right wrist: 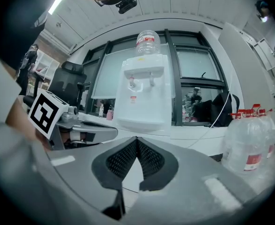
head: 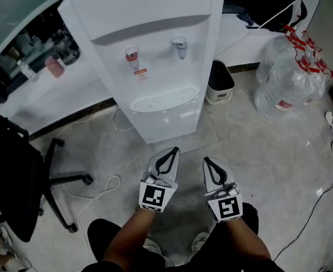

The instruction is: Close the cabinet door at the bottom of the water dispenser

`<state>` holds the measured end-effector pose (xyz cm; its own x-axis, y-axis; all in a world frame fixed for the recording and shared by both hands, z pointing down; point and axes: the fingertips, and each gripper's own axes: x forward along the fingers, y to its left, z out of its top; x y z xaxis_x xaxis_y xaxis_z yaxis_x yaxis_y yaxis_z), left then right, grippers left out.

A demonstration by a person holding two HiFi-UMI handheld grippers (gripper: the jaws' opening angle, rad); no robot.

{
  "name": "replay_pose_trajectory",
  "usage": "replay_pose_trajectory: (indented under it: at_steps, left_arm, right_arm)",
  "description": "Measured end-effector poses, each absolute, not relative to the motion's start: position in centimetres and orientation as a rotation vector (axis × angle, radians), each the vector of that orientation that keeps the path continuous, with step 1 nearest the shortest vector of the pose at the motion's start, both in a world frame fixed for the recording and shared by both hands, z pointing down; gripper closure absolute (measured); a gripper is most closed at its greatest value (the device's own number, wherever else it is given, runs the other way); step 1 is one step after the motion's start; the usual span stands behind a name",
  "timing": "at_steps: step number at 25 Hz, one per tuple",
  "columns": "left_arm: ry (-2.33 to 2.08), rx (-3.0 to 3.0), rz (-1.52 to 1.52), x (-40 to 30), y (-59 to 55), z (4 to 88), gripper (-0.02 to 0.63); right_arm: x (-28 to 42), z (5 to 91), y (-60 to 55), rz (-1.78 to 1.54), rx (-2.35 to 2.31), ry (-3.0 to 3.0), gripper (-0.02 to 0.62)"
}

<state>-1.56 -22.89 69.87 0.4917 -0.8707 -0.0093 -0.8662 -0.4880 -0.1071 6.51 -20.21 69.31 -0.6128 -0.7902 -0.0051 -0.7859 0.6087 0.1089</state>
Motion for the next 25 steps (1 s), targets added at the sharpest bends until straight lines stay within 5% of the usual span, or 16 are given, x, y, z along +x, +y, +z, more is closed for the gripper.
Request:
replay_pose_trajectory:
  at_steps: [13, 25]
  left_arm:
    - [1.726, -2.595, -0.103, -9.9, -19.8, 65.2, 0.591]
    - [1.864, -2.583, -0.144, -9.9, -14.5, 43.3, 0.591]
  right_arm:
    - [2.3, 61.6, -17.5, -0.077, 1.309, -2.768, 0.592]
    - [3.3, 41.3, -13.7, 0.054, 1.344, -2.718, 0.592]
